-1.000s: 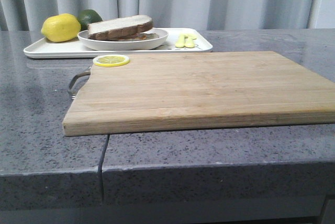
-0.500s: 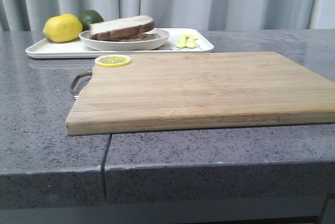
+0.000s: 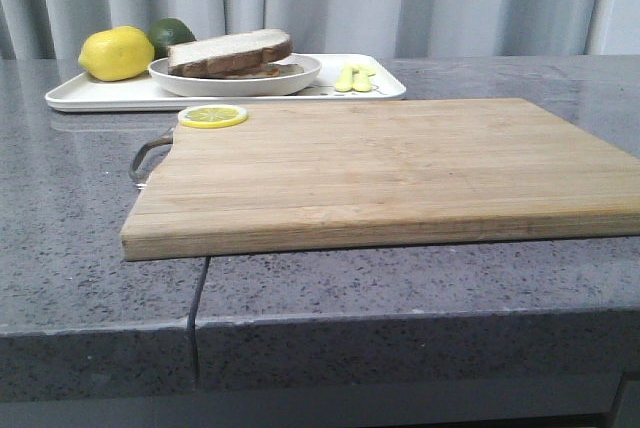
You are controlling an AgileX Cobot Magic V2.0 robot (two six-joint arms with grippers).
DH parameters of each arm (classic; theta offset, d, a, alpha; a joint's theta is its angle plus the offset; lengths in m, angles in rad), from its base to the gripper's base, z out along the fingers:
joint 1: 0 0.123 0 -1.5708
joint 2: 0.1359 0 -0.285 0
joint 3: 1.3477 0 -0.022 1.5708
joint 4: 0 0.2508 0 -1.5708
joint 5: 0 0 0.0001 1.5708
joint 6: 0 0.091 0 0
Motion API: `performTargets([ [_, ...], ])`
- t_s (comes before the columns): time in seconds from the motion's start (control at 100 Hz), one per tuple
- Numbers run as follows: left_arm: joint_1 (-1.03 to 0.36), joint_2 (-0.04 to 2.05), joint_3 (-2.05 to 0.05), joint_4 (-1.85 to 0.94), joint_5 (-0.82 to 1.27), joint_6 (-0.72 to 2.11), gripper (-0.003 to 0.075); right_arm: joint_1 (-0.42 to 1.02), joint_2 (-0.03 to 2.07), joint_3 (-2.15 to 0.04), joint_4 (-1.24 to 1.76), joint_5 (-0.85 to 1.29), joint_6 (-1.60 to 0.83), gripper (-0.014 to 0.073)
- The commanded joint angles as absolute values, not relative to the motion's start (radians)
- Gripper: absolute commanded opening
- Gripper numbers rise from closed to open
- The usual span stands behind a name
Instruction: Place bread and move sandwich to tray
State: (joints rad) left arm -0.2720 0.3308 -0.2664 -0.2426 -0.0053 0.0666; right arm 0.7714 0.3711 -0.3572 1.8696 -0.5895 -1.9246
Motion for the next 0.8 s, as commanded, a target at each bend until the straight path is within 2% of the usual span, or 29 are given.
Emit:
performTargets([
  [0.0, -0.281, 0.335, -0.295, -0.253, -0.094, 0.069, -0.0020, 0.768, 0.372, -0.382, 1.834, -0.567, -1.923, -0.0070],
  [0.79, -0.279, 0.333, -0.279, -0.194, -0.094, 0.071, -0.0020, 0.768, 0.372, -0.382, 1.846, -0.560, -1.923, -0.0070],
])
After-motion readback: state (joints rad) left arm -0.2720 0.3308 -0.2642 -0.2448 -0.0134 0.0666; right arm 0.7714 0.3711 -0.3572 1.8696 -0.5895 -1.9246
